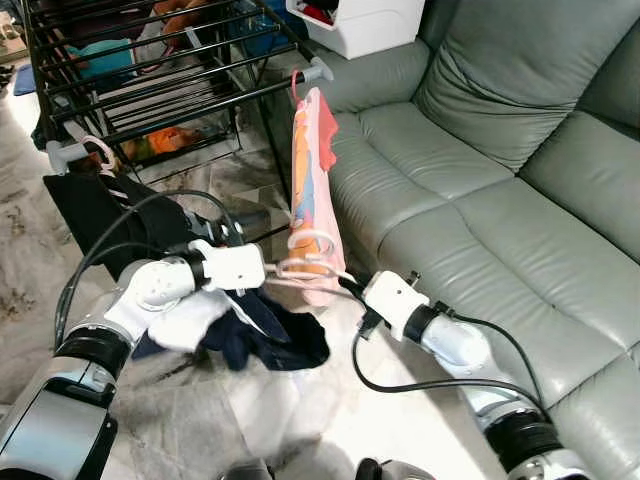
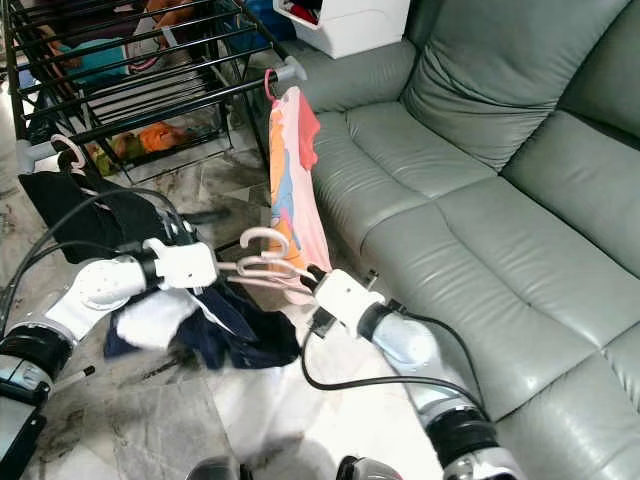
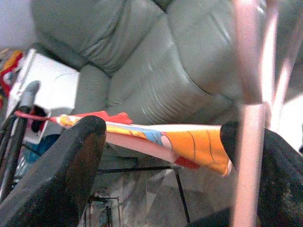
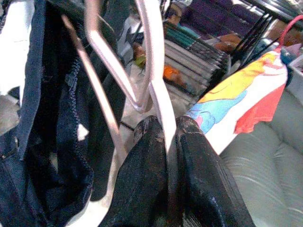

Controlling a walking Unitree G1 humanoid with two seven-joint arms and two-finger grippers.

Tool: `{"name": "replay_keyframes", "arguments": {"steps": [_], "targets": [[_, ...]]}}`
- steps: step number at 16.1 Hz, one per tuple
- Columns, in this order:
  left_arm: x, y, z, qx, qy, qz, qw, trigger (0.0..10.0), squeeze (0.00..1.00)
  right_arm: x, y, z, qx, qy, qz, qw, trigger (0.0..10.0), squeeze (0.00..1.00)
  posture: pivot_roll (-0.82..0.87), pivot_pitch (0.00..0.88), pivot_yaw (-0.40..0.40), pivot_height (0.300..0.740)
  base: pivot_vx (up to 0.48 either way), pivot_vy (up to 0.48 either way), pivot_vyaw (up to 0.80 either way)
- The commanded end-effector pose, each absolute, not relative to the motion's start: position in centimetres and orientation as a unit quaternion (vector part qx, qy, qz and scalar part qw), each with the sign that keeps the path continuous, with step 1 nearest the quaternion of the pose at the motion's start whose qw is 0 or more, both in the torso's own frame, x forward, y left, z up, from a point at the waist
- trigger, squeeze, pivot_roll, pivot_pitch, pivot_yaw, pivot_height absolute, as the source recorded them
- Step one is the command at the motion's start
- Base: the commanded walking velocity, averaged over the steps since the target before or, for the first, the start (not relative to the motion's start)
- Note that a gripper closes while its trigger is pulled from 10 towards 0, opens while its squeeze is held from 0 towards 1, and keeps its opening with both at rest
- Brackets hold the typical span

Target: Hang hanger

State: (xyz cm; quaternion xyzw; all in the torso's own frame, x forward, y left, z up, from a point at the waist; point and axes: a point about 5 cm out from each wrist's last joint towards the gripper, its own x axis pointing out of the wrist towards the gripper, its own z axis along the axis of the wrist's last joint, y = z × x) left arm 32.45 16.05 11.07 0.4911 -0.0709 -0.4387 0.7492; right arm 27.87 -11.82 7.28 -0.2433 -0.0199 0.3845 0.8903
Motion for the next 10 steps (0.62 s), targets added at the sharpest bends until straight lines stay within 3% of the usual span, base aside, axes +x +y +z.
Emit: {"name": "replay_keyframes", "arguments": {"steps": [1,6,10], "targets": [[31.3,15.1,9.3,0.496,-0.051,-0.488,0.717,10.0,1.00,29.6,-11.2,11.3,-0.214,-0.097,0.362,0.902,10.0,0.00,-0.02,0.031,0.060,0.740,0.000,0.000,0.00],[31.0,14.7,7.5,0.540,-0.017,-0.501,0.676,10.0,1.00,31.1,-12.4,13.1,-0.234,-0.136,0.272,0.924,10.0,0.00,-0.02,0.031,0.057,0.740,0.000,0.000,0.00],[31.9,14.3,8.1,0.537,-0.030,-0.465,0.704,10.0,1.00,31.0,-12.5,12.9,-0.230,-0.127,0.270,0.926,10.0,0.00,-0.03,0.031,0.056,0.740,0.000,0.000,0.00]]}}
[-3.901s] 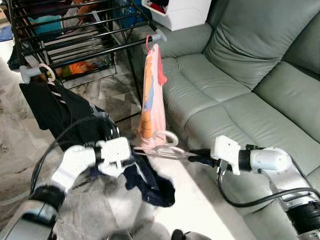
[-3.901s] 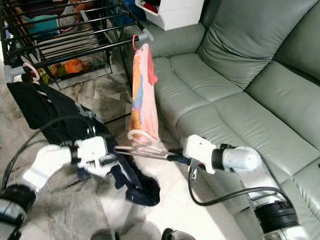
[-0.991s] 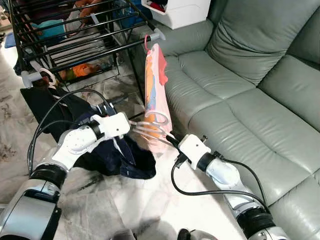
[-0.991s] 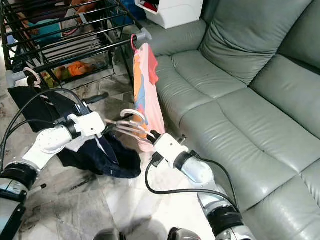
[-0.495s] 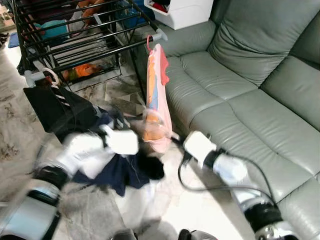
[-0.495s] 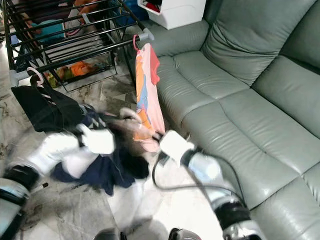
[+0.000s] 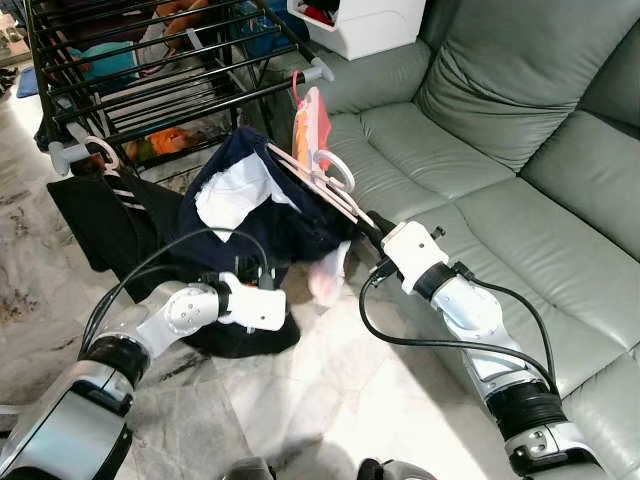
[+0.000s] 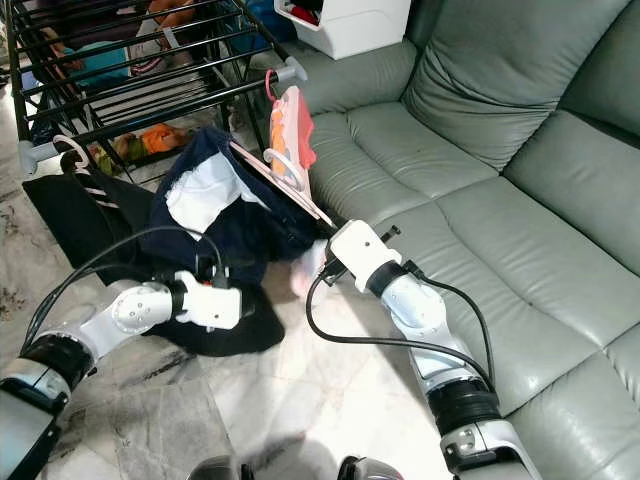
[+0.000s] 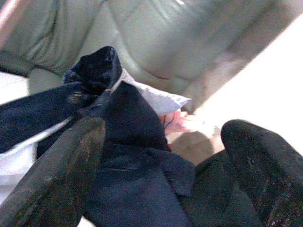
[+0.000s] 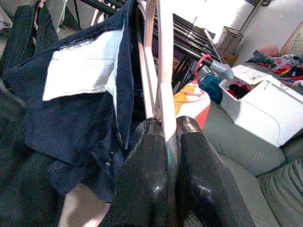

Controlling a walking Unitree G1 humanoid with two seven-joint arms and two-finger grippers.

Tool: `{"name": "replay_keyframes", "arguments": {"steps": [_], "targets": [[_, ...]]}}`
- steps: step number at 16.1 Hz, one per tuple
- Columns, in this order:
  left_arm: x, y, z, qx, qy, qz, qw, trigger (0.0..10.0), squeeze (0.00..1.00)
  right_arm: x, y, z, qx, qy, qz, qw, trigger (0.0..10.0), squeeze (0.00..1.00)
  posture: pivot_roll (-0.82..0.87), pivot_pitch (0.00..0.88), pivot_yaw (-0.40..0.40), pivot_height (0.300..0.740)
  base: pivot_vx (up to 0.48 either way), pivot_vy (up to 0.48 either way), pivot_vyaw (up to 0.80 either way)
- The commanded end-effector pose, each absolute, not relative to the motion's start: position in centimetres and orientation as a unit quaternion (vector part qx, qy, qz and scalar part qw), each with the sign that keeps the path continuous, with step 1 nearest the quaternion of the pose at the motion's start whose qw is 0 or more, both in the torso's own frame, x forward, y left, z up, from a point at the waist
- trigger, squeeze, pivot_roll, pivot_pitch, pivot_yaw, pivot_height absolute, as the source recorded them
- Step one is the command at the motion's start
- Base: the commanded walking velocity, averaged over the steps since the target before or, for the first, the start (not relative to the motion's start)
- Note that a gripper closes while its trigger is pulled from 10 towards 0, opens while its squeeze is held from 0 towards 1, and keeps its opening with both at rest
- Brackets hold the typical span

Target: Hang hanger

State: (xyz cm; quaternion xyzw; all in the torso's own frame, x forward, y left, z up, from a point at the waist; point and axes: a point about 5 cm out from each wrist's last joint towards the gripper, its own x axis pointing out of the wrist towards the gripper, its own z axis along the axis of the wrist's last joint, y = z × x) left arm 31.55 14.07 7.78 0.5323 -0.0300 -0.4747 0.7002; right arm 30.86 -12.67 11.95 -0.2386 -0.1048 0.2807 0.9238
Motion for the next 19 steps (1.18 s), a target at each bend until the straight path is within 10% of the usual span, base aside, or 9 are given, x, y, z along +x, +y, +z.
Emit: {"name": "replay_keyframes", "arguments": {"steps": [1,8,9,10,19], "targets": [[32.2,14.2,8.6,0.521,-0.041,-0.451,0.724,10.0,1.00,31.0,-12.6,12.7,-0.231,-0.125,0.267,0.927,10.0,0.00,-0.03,0.030,0.053,0.740,0.000,0.000,0.00],[34.1,17.0,10.3,0.307,-0.050,-0.193,0.930,10.0,1.00,30.2,-12.2,13.0,-0.195,-0.143,0.286,0.927,10.0,0.00,-0.02,0.014,0.032,0.740,0.000,0.000,0.00],[34.2,17.3,10.2,0.267,-0.040,-0.163,0.949,10.0,0.64,30.1,-12.1,13.1,-0.185,-0.147,0.290,0.927,10.0,0.00,-0.02,0.014,0.030,0.740,0.000,0.000,0.00],[34.3,17.4,10.0,0.223,-0.026,-0.142,0.964,10.0,0.00,29.9,-12.1,13.3,-0.175,-0.149,0.295,0.928,10.0,0.00,-0.02,0.012,0.028,0.740,0.000,0.000,0.00],[34.4,14.3,11.7,-0.030,-0.027,-0.196,0.980,10.0,0.00,28.3,-11.8,12.5,-0.165,-0.139,0.307,0.927,10.0,0.00,-0.05,0.023,0.029,0.740,0.000,0.000,0.00]]}}
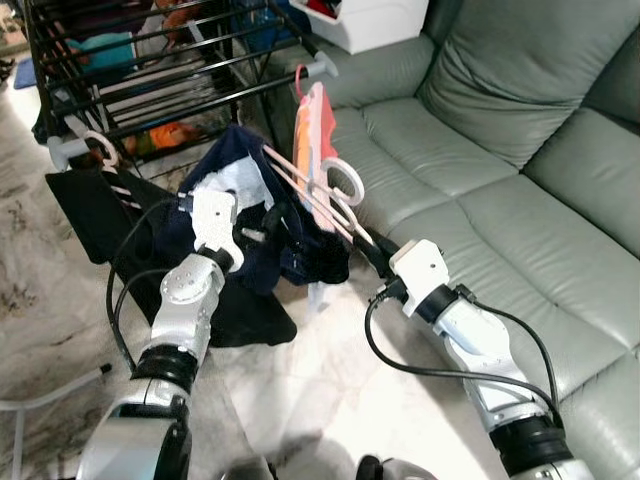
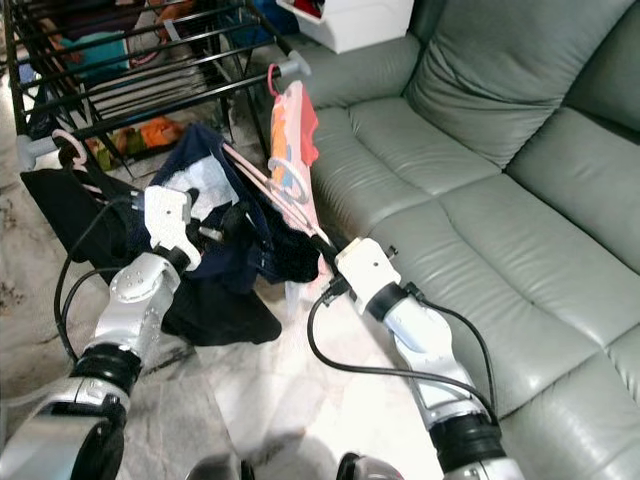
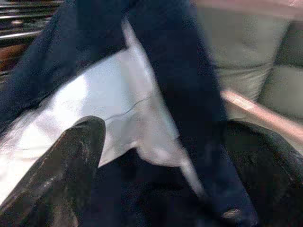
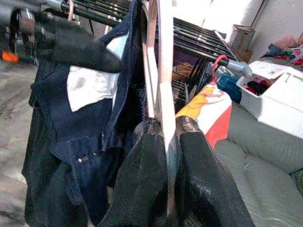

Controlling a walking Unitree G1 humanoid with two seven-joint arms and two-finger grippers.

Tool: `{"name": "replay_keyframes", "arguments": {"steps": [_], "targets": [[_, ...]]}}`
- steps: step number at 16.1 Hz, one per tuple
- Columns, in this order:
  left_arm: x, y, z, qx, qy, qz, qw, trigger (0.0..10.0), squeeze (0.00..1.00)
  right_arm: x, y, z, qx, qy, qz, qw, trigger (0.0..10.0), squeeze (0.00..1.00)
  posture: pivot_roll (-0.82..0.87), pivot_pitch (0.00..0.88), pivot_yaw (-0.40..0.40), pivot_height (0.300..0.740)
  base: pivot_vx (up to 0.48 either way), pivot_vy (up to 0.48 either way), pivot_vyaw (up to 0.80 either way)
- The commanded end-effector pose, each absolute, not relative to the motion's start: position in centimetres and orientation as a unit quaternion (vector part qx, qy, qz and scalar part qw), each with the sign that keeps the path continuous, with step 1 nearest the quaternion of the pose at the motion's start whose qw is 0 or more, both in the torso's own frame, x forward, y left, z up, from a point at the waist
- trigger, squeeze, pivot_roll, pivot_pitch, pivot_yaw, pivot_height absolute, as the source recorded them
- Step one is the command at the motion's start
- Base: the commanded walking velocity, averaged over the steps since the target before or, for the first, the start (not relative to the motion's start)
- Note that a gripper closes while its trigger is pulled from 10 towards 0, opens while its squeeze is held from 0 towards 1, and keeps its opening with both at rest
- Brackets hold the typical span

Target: Hang hanger

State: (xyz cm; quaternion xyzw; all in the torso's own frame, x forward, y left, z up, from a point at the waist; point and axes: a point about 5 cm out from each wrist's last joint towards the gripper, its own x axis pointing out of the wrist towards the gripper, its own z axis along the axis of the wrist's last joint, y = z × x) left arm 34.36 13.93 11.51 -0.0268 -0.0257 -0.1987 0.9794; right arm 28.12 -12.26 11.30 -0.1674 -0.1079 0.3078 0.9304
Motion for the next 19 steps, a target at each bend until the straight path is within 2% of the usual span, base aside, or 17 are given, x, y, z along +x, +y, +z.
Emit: {"name": "replay_keyframes", "arguments": {"steps": [1,8,15,18,19], "targets": [[34.3,14.1,12.0,-0.037,-0.028,-0.208,0.977,10.0,0.00,28.4,-11.8,12.5,-0.166,-0.138,0.305,0.928,10.0,0.00,-0.04,0.024,0.028,0.740,0.000,0.000,0.00],[33.6,13.5,12.4,-0.061,-0.011,-0.241,0.969,10.0,0.00,28.5,-11.3,12.1,-0.169,-0.130,0.316,0.924,10.0,0.00,-0.04,0.028,0.025,0.740,0.000,0.000,0.00],[34.1,12.5,12.7,-0.072,-0.004,-0.250,0.965,10.0,0.00,27.7,-10.6,12.1,-0.148,-0.119,0.357,0.915,10.0,0.00,-0.05,0.028,0.027,0.740,0.000,0.000,0.00],[34.7,13.5,12.5,-0.048,-0.002,-0.228,0.972,10.0,0.00,27.0,-10.6,12.2,-0.143,-0.115,0.374,0.909,10.0,0.00,-0.05,0.028,0.027,0.740,0.000,0.000,0.00],[34.8,13.8,12.5,-0.046,-0.003,-0.219,0.975,5.6,0.00,26.9,-10.7,12.2,-0.144,-0.114,0.375,0.909,10.0,0.00,-0.05,0.028,0.027,0.740,0.000,0.000,0.00]]}}
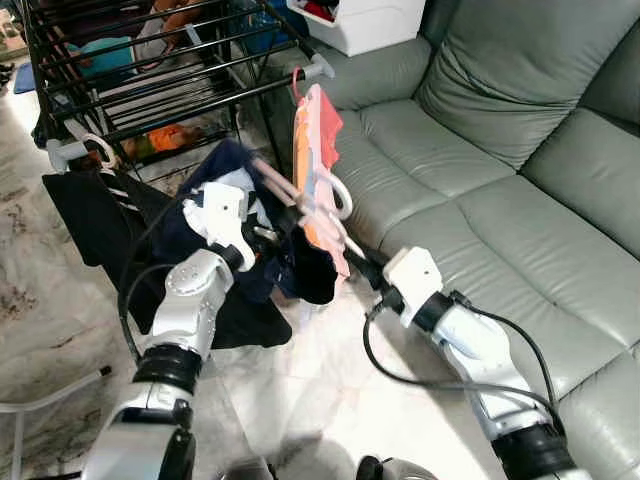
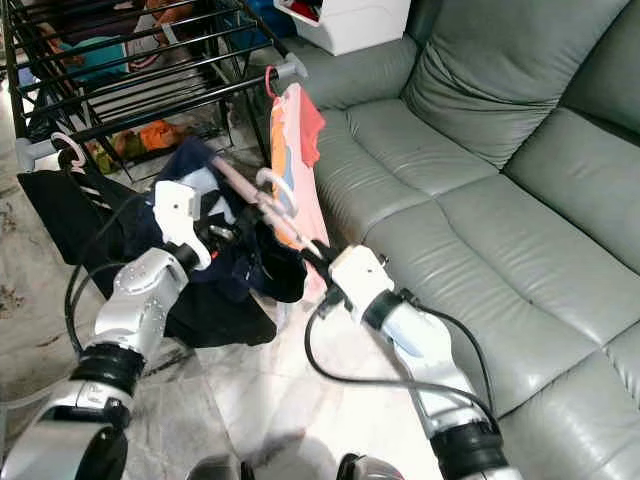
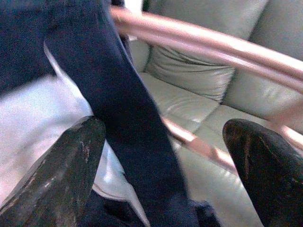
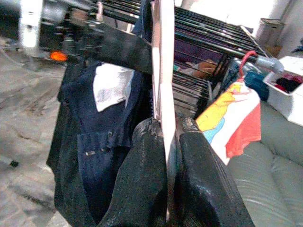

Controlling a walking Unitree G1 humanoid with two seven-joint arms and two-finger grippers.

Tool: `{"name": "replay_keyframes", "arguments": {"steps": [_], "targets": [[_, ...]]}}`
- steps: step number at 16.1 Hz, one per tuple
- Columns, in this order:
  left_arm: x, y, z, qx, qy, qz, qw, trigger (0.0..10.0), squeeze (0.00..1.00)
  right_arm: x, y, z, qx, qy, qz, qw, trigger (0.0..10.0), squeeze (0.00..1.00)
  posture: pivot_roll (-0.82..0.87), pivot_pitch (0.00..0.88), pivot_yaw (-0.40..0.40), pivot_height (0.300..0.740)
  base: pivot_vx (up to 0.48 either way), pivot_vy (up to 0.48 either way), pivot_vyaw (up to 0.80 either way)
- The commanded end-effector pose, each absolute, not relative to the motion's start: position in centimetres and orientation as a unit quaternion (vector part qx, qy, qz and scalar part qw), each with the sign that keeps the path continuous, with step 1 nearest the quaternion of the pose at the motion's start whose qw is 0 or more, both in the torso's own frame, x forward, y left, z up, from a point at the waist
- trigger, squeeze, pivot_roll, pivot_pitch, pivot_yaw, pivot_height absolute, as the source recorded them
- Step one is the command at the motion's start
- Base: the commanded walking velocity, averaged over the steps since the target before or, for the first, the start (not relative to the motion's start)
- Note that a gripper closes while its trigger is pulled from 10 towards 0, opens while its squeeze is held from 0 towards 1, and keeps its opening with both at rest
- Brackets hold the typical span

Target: Hang hanger

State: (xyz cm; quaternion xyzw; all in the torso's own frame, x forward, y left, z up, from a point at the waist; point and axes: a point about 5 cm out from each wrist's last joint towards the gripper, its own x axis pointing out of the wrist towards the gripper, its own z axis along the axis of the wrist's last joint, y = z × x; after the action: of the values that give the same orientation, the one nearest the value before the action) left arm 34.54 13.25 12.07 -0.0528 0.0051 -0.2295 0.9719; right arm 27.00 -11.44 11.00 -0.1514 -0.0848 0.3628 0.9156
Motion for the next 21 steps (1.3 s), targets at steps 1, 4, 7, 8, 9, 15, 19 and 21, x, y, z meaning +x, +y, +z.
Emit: {"name": "replay_keyframes", "arguments": {"steps": [1,4,7,8,9,15,19,21], "targets": [[34.9,14.2,12.5,-0.042,-0.003,-0.212,0.976,3.5,0.00,26.8,-10.9,12.3,-0.144,-0.112,0.376,0.909,10.0,0.00,-0.06,0.030,0.028,0.740,0.000,0.000,0.00],[35.1,14.7,12.5,-0.031,-0.005,-0.200,0.979,2.1,0.00,26.6,-11.2,12.4,-0.144,-0.110,0.377,0.908,10.0,0.00,-0.06,0.030,0.028,0.740,0.000,0.000,0.00],[35.2,15.2,12.3,-0.005,-0.005,-0.195,0.981,0.0,0.00,26.1,-11.9,12.5,-0.148,-0.101,0.385,0.905,10.0,0.00,-0.07,0.031,0.025,0.740,0.000,0.000,0.00],[35.2,15.5,12.2,0.005,-0.005,-0.195,0.981,0.0,0.00,25.9,-12.3,12.5,-0.150,-0.097,0.388,0.904,10.0,0.00,-0.07,0.031,0.025,0.740,0.000,0.000,0.00],[35.3,15.7,12.1,0.011,-0.007,-0.193,0.981,0.0,0.00,25.7,-12.6,12.5,-0.152,-0.092,0.389,0.904,10.0,0.00,-0.07,0.031,0.024,0.740,0.000,0.000,0.00],[35.2,16.2,12.0,0.054,-0.019,-0.205,0.977,0.0,0.00,25.7,-13.3,12.3,-0.159,-0.079,0.385,0.906,10.0,0.00,-0.06,0.026,0.022,0.740,0.000,0.000,0.00],[35.0,16.6,12.1,0.097,-0.024,-0.222,0.970,0.0,0.00,26.0,-13.3,12.1,-0.167,-0.077,0.380,0.907,10.0,0.00,-0.06,0.021,0.022,0.740,0.000,0.000,0.00],[35.1,16.7,12.2,0.123,-0.026,-0.223,0.967,0.0,0.00,26.2,-13.3,12.0,-0.173,-0.078,0.368,0.910,10.0,0.00,-0.06,0.021,0.022,0.740,0.000,0.000,0.00]]}}
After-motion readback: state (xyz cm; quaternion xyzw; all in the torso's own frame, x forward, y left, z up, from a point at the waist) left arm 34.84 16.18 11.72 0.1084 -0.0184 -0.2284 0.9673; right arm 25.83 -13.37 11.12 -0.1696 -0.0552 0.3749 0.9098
